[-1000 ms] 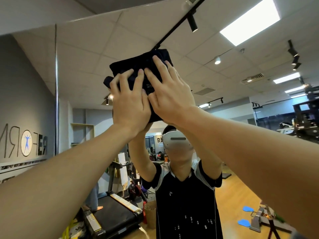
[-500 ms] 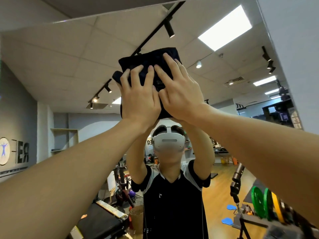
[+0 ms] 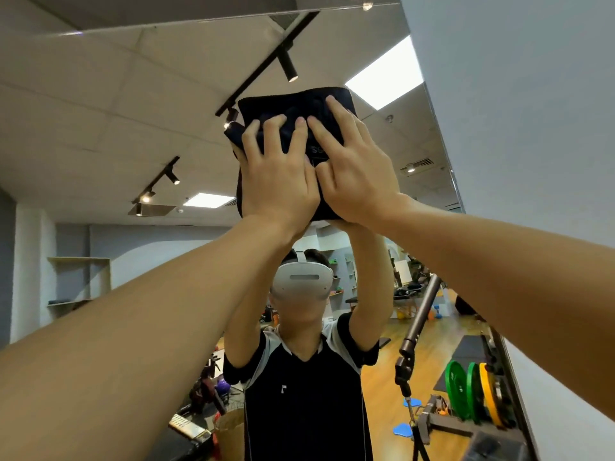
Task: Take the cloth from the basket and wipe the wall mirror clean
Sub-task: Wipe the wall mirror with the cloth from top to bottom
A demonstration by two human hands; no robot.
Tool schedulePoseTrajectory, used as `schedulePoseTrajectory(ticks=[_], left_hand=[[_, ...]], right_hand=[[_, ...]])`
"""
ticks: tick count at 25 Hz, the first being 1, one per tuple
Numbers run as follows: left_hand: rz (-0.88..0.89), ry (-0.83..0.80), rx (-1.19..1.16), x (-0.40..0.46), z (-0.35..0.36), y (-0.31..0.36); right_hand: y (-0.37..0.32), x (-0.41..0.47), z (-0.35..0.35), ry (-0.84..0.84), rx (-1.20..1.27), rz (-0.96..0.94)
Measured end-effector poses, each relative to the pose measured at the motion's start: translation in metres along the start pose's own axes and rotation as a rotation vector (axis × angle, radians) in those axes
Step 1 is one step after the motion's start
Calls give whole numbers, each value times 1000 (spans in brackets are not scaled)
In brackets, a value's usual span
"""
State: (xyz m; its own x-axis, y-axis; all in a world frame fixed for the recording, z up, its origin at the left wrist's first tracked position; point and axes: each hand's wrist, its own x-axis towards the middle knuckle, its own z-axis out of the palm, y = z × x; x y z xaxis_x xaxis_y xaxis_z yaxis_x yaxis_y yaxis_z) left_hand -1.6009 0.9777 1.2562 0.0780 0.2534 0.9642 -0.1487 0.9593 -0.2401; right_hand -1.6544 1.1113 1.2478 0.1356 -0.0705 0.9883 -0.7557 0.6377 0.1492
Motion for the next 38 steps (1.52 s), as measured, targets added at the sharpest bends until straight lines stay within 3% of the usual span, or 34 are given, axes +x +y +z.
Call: schedulePoseTrajectory(ticks=[7, 18, 38], left_hand=[[0, -12, 23, 12, 17, 40], [-15, -24, 42, 9, 21, 54], [-24, -98, -16, -65, 17, 109]], right_hand=[[40, -5, -16, 8, 10, 8], [51, -10, -23, -28, 16, 6], [76, -100, -40, -28, 51, 15]])
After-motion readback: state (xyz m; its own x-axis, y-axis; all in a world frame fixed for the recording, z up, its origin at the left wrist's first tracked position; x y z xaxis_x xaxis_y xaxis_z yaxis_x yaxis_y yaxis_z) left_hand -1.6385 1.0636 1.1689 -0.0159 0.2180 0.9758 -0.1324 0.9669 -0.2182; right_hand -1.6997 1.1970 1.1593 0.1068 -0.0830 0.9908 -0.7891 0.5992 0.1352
